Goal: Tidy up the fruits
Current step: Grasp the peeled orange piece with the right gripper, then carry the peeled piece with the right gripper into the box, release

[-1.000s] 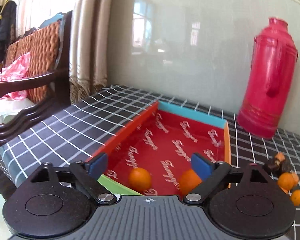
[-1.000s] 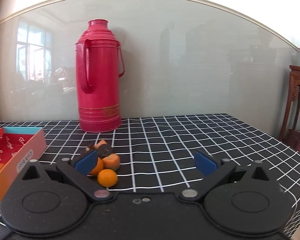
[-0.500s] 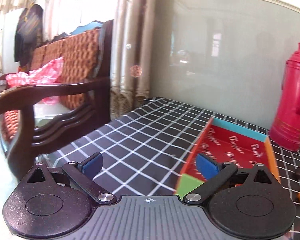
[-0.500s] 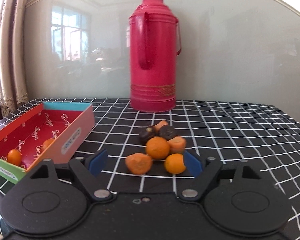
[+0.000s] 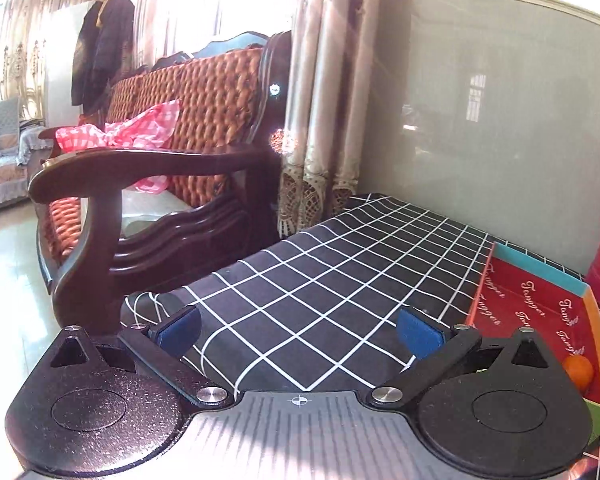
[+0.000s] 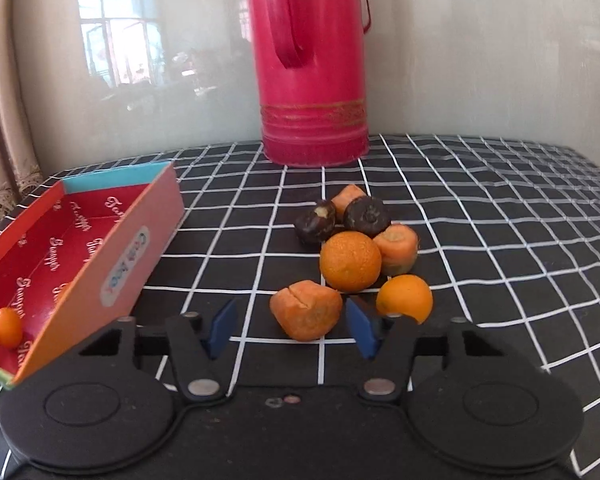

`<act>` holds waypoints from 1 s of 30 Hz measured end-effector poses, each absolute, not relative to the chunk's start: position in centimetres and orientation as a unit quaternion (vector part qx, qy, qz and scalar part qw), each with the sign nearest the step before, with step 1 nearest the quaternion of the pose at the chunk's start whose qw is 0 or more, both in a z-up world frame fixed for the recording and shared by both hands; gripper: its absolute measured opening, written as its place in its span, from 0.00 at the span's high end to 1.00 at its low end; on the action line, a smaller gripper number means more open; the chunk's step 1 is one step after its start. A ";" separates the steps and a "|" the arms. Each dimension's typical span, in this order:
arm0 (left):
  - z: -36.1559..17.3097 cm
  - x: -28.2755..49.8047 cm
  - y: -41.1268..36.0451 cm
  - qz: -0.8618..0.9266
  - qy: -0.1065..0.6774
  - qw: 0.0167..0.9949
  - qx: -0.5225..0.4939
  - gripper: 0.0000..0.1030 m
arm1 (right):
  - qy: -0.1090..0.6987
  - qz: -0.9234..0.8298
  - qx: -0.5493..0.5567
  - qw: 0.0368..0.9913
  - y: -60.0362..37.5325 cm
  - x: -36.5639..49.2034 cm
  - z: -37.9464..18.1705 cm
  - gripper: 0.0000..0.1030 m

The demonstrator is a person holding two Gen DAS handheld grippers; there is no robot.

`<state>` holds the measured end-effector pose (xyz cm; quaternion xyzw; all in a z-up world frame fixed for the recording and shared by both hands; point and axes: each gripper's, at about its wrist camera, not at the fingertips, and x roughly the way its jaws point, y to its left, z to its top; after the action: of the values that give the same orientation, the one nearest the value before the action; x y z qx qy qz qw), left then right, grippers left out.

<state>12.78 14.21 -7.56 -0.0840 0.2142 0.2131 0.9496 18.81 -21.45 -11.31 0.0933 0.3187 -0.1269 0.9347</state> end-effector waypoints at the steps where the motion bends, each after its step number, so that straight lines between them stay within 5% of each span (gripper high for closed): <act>1: -7.6 12.7 14.3 0.215 0.213 0.949 -0.084 0.00 | 0.322 -0.130 0.097 0.933 -21.6 19.0 -11.5 0.65; 10: -7.8 12.8 15.1 0.222 0.219 0.945 -0.099 0.00 | 0.308 -0.111 0.087 0.941 -21.1 18.5 -11.2 0.69; 19: -7.9 12.6 15.5 0.227 0.217 0.944 -0.101 0.00 | 0.206 0.019 0.077 0.975 -16.9 16.2 -7.5 0.69; 30: -7.9 12.4 16.1 0.237 0.216 0.942 -0.096 0.00 | 0.231 0.133 0.015 0.964 -10.6 17.0 -8.1 0.67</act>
<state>12.36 16.07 -7.92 -0.0962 0.2161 0.2373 0.9422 17.05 -10.56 -8.09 0.0151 0.2312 0.1330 0.9636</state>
